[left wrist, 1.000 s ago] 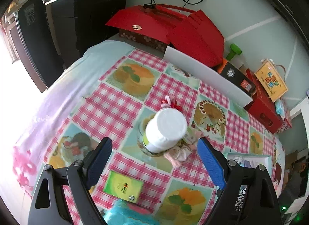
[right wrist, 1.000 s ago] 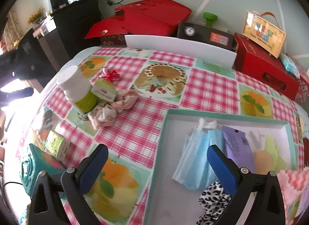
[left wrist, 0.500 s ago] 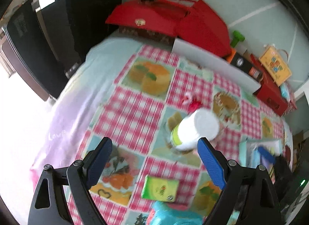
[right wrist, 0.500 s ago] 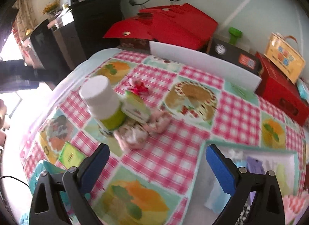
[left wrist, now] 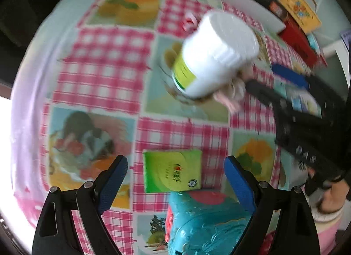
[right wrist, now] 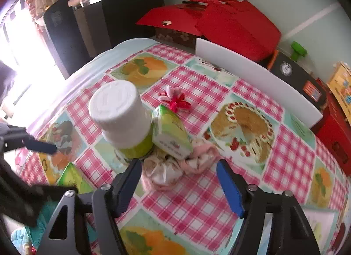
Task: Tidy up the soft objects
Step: 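Grasp the green tissue pack with the left gripper while the right grasps the green box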
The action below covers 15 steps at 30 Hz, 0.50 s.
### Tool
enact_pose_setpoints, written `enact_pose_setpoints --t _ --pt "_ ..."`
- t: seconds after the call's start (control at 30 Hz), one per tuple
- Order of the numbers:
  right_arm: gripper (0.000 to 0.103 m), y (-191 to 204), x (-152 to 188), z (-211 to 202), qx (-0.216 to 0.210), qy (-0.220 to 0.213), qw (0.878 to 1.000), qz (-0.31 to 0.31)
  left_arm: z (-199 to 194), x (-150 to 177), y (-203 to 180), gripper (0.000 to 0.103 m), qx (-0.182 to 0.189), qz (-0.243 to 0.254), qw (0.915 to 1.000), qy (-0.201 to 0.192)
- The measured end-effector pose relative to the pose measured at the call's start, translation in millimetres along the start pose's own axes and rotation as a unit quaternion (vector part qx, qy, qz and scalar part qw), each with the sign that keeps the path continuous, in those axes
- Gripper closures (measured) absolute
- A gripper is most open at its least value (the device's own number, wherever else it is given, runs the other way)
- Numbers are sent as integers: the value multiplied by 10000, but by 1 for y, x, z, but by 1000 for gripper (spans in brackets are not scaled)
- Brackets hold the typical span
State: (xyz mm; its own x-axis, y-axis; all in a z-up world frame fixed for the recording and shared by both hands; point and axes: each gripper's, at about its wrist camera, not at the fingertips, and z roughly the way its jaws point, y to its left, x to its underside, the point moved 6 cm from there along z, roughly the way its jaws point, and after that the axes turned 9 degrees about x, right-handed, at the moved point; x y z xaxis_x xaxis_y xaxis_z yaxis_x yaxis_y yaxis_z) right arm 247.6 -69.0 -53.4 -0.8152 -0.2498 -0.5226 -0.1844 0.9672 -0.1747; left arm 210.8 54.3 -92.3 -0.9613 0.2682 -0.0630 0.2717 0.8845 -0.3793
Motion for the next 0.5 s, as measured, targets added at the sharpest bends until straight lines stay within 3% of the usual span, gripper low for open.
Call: enact_pose_setpoints --t 0.3,0.33,0.43,0.5 --pt "42 11 -12 17 57 86 9987 -502 22 -5 4 14 -5 -152 9986 504" --pt "47 12 -14 18 58 84 9985 -547 24 -5 5 15 -10 -157 9984 543" --pt "51 14 -16 23 97 111 9976 -676 27 -6 7 29 -12 -207 9978 631" --pt "51 15 -18 24 97 109 9975 -691 30 -7 9 30 30 -279 9972 695"
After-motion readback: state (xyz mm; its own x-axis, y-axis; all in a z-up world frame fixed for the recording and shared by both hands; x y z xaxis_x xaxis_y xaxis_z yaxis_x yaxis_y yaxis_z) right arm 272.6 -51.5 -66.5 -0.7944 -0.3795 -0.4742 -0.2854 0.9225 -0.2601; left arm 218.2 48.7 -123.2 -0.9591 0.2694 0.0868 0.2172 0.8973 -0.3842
